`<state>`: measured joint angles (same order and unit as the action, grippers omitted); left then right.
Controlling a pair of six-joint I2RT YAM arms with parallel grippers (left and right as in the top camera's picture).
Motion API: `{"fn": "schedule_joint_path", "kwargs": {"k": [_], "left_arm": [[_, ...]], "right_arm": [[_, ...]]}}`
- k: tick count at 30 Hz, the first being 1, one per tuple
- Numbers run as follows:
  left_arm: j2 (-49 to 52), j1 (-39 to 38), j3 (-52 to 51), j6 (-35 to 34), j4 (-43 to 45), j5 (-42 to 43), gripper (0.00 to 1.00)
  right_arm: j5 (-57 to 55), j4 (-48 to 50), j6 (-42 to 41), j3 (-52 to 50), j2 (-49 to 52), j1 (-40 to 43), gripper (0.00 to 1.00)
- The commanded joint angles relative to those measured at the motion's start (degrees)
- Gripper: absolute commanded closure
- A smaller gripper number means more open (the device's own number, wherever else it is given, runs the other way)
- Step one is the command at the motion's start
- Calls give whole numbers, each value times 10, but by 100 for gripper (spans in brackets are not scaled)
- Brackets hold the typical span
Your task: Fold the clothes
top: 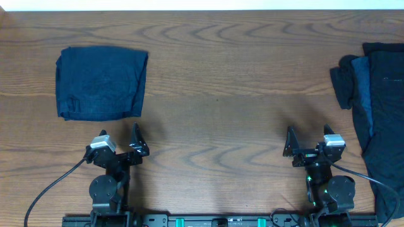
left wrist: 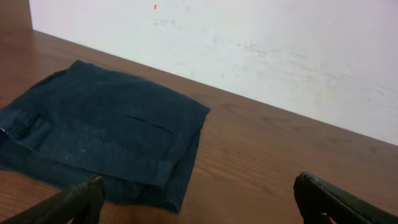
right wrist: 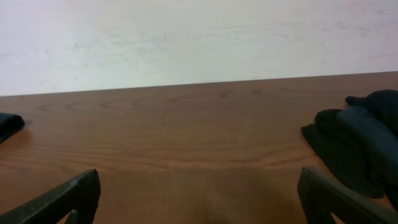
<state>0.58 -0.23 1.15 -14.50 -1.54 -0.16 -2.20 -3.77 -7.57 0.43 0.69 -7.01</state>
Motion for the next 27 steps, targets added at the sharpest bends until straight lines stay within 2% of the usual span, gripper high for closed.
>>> {"fn": "schedule_joint_path", "kwargs": {"k": [1, 27], "left_arm": [[-2, -2, -9, 12, -25, -10, 2], [-2, -2, -9, 12, -25, -10, 2]], "right_arm": [[-6, -1, 6, -1, -4, -4, 1], [-6, -1, 6, -1, -4, -4, 1]]}}
